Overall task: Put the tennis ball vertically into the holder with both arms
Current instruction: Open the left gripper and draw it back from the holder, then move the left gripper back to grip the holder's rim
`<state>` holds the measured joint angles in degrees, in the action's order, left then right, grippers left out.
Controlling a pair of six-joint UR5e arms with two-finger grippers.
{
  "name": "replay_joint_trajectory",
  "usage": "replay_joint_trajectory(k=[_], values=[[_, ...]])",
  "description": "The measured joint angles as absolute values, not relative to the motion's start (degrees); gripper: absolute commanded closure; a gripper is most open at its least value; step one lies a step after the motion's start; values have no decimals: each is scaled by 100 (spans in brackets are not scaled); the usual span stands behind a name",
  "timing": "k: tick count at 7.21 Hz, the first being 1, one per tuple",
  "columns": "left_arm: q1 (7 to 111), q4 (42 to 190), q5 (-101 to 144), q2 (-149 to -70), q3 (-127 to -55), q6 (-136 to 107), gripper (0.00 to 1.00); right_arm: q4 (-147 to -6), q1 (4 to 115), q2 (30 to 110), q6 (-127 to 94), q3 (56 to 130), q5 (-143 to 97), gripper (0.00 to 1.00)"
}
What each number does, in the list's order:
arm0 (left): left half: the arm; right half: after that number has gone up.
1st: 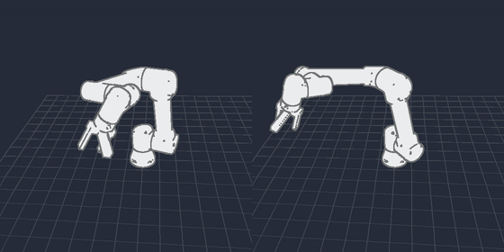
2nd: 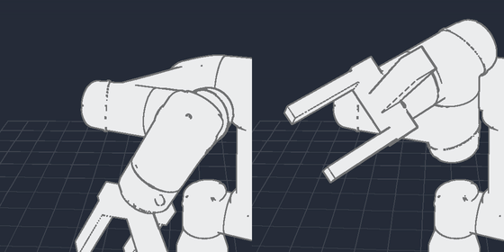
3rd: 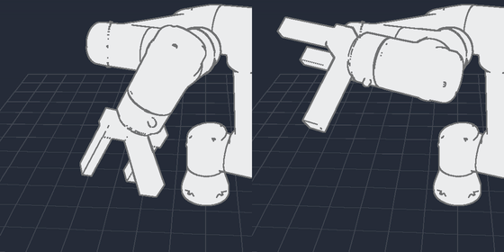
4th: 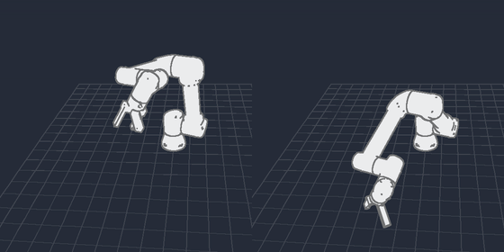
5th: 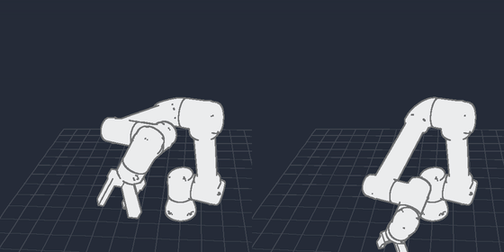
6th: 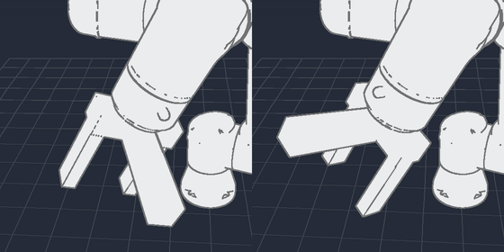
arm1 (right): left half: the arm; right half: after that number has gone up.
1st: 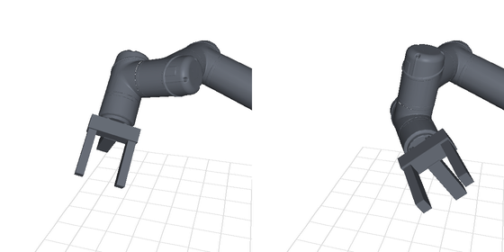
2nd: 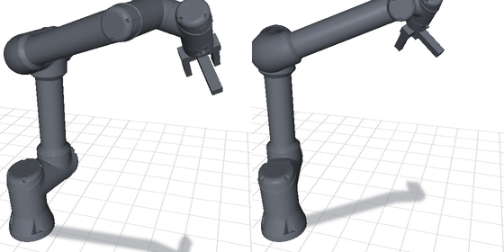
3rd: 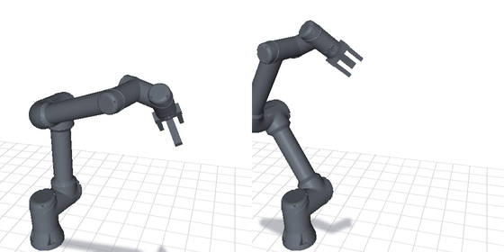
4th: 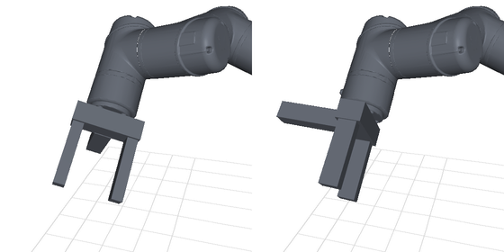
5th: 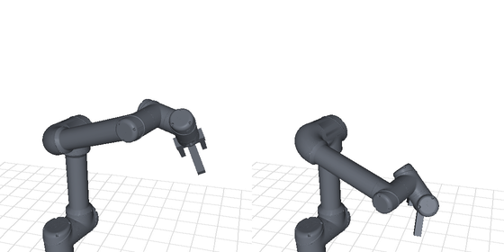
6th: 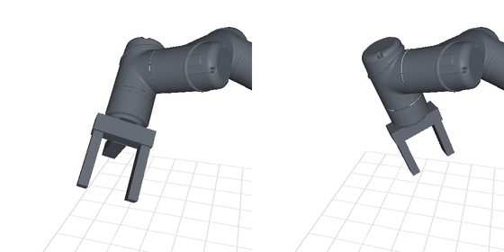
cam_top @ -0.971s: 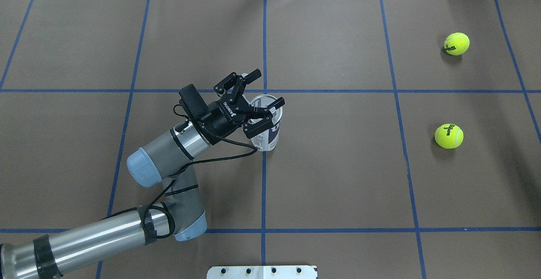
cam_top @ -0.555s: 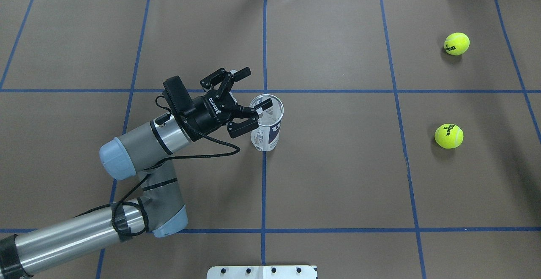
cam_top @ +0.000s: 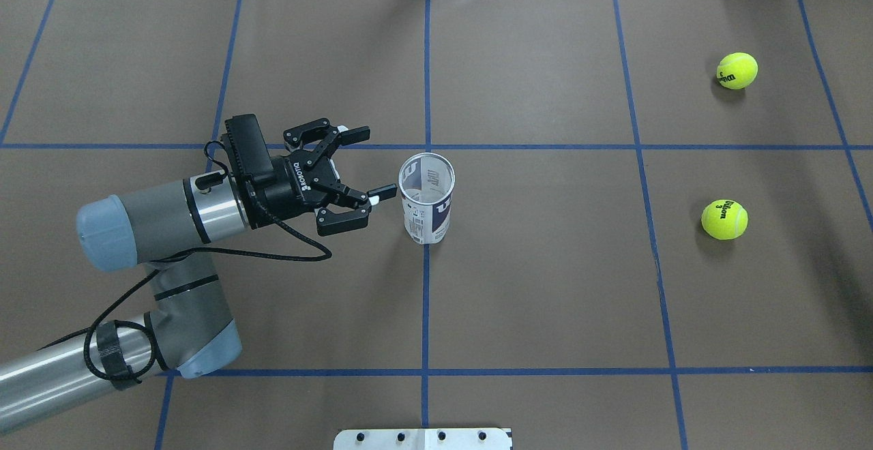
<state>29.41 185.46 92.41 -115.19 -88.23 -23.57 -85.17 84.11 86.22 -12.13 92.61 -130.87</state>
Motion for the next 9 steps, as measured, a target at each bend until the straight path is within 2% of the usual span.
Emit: replay_joint_trajectory(k=[5, 9], values=[[2811, 18407, 9383, -11455, -8495, -2023, 1, -8517, 8411, 8622, -1213, 9255, -13085, 0], [2573, 18404, 9368, -11733, -8175, -2004, 2, -8517, 8411, 8622, -1213, 9248, -13079, 0]])
